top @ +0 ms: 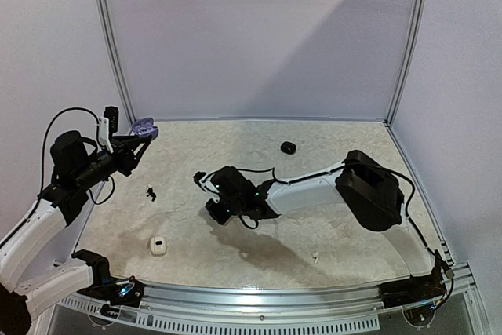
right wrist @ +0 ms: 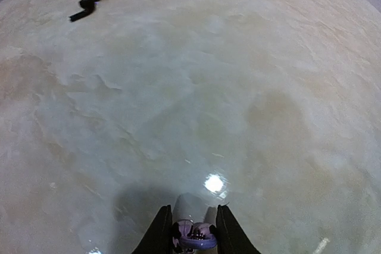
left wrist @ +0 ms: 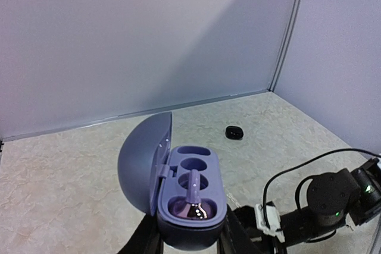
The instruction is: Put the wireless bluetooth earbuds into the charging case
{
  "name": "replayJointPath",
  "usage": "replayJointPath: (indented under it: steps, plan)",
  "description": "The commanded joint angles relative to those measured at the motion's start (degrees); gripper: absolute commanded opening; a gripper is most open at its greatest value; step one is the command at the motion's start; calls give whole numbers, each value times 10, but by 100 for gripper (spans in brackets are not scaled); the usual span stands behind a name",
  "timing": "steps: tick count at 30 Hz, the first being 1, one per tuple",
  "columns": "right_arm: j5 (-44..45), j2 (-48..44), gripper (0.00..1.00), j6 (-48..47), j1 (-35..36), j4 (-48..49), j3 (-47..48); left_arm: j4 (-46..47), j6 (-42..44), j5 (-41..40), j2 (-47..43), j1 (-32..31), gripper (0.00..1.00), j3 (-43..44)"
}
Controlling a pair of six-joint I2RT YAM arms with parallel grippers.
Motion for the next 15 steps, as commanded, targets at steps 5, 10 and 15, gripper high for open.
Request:
replayJointPath:
  steps: [5, 10, 15]
  plan:
    - [188, -164, 20, 169, -50, -37, -207, 5, 29, 55, 19, -36, 0, 5]
    - [258, -250, 19, 258, -72, -85, -327, 8, 34, 63, 28, -75, 0, 7]
    - [286, -317, 19, 336, -77, -105, -424, 14, 42, 70, 41, -95, 0, 14]
